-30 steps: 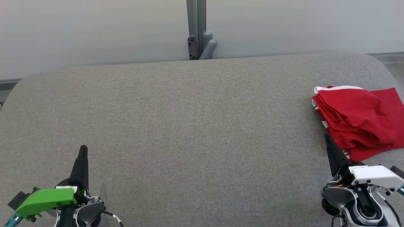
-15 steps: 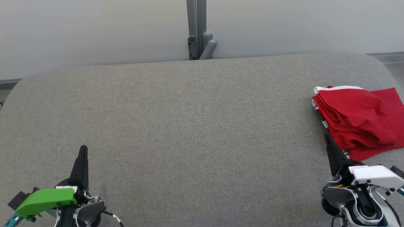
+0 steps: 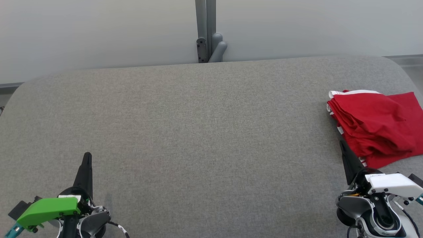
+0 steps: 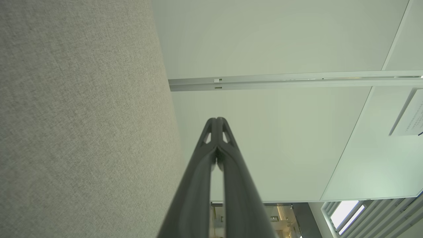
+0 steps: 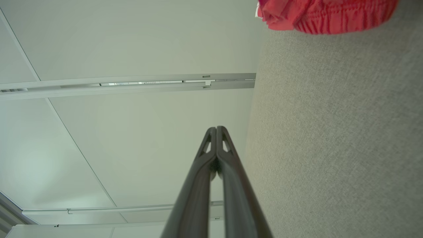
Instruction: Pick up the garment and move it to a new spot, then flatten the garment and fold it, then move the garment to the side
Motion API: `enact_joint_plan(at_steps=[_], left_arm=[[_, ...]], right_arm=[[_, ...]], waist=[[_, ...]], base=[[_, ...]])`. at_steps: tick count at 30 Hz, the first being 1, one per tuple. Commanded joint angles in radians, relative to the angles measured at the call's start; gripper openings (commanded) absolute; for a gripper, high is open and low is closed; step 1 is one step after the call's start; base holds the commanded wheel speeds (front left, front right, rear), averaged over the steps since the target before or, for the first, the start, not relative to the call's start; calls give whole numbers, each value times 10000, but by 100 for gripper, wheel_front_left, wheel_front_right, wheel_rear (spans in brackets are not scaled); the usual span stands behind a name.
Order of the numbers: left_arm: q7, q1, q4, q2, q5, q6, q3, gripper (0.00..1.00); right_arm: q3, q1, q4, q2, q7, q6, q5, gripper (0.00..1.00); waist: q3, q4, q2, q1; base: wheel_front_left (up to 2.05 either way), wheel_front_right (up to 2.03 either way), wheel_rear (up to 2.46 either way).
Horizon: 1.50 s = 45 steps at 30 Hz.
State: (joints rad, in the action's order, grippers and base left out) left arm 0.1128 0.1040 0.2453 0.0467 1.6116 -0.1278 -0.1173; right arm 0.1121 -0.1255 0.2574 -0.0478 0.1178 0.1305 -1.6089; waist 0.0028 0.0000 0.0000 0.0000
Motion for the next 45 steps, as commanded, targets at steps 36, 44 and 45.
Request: enact_joint_plan(at_steps=[36,44,45], left_arm=[[3,106,-19,68,20,-60,-17,0],[3,106,-19,68,20,-60,-17,0],[3,106,-19,68,20,-60,-17,0]], right_arm=[[10,104,-45,-46,22,4,-60,0],[10,104,-45,-46,22,4,-60,0],[10,104,-45,-46,22,4,-60,0]], waist=[[0,0,0,0],[0,0,0,0],[0,0,0,0]], base=[[0,0,0],[0,0,0],[0,0,0]])
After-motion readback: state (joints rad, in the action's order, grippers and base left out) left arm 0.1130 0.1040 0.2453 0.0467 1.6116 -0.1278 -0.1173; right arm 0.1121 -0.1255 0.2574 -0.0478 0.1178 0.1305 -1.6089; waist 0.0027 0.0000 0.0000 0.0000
